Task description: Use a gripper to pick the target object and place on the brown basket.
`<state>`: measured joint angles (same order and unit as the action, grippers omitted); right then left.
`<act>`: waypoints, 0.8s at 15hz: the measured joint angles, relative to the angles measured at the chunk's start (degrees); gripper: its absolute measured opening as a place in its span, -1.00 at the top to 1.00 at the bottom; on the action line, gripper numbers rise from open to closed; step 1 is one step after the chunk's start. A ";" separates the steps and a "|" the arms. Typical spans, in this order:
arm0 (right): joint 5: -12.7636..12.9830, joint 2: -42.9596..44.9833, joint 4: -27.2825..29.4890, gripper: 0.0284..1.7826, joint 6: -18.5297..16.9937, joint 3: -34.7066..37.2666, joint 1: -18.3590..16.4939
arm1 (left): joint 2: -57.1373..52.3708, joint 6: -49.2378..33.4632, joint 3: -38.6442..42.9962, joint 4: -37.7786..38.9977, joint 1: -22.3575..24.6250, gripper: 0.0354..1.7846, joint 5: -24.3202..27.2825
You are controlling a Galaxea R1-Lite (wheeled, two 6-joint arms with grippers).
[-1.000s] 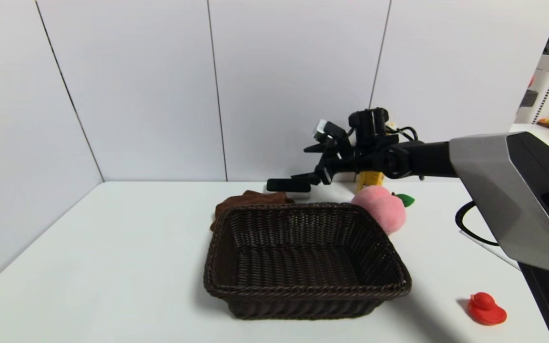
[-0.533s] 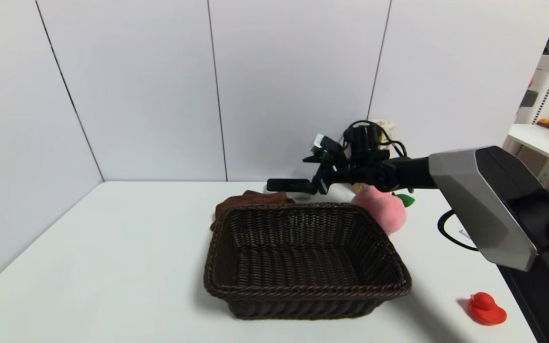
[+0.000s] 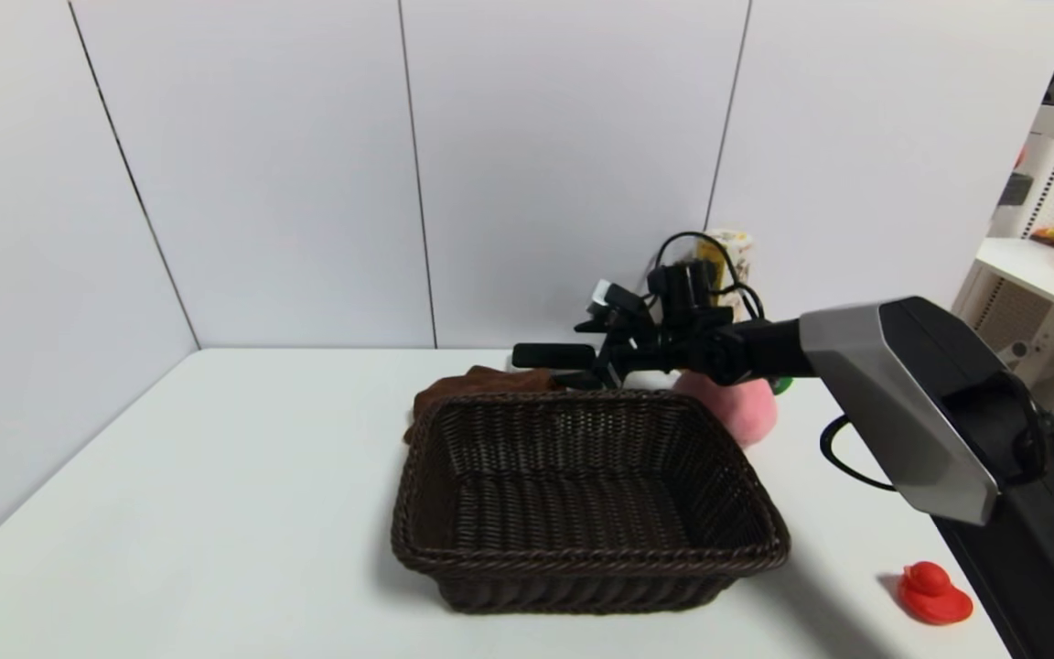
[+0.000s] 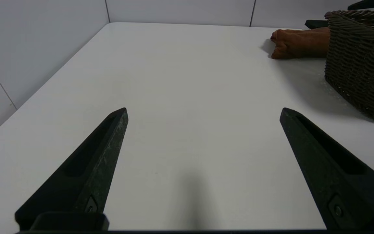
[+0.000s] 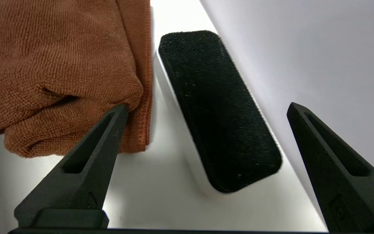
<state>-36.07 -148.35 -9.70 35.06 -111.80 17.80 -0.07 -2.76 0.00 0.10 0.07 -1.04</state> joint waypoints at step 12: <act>4.63 -1.96 1.83 -0.90 -0.17 0.02 0.09 | 0.00 -0.02 0.00 0.00 0.00 -0.89 0.00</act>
<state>-31.44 -150.31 -7.88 34.89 -111.78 17.88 -0.07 -2.78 0.00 0.10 0.07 -1.04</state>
